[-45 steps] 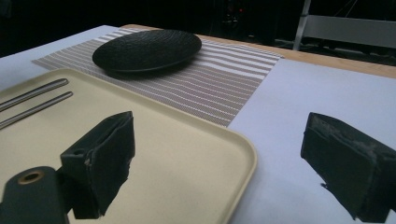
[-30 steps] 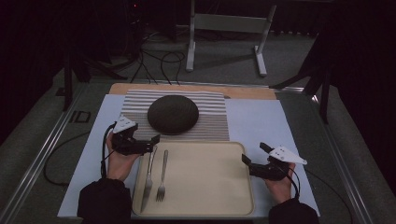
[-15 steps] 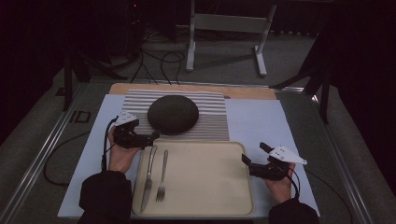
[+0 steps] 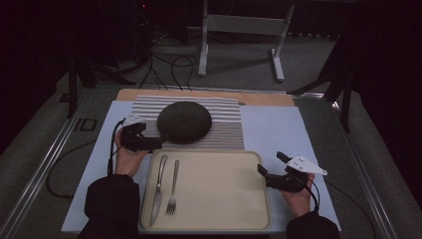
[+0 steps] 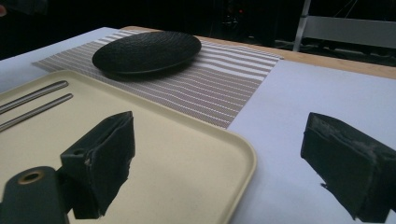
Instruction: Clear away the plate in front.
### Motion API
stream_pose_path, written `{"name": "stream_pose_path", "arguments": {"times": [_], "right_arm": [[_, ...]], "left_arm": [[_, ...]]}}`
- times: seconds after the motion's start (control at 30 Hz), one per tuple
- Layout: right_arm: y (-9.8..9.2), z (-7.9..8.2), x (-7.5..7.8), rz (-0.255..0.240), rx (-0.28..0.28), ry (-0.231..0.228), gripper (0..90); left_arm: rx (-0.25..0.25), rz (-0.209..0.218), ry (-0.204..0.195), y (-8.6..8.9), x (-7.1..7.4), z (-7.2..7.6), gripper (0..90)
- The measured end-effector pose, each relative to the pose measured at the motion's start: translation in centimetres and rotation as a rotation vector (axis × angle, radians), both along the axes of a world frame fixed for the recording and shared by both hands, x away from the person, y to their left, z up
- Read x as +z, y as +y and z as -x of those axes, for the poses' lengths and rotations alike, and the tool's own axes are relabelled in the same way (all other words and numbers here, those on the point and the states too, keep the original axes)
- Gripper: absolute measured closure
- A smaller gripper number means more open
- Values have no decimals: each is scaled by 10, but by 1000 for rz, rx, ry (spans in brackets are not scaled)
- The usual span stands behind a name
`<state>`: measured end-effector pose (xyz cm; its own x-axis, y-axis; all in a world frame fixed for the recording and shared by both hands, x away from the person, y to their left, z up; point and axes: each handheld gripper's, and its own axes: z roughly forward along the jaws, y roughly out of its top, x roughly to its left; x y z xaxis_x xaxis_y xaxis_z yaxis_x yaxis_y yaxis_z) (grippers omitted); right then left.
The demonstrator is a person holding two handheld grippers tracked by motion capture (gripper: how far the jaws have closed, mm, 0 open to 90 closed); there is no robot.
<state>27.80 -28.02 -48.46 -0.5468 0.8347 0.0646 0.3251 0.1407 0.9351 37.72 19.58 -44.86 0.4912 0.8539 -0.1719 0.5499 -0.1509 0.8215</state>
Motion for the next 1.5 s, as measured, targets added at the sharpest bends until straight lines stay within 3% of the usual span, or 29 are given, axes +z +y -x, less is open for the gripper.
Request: {"name": "stream_pose_path", "arguments": {"times": [0.23,0.53,0.83,1.17,1.37,1.5], "right_arm": [[-1,0,0,-2,1,1,99],[0,-1,0,-5,1,0,99],[0,-2,0,-10,3,0,99],[0,-2,0,-13,6,0,99],[-1,-2,0,-13,7,-1,99],[-2,-2,0,-15,5,-1,99]], "left_arm": [[10,-30,14,-1,-4,-13,0],[22,-36,25,-3,-7,-32,0],[48,-18,105,-1,-23,-56,0],[61,-6,247,-1,-51,-77,3],[86,-6,306,-4,-63,-82,46],[107,8,323,-4,-67,-83,142]]}}
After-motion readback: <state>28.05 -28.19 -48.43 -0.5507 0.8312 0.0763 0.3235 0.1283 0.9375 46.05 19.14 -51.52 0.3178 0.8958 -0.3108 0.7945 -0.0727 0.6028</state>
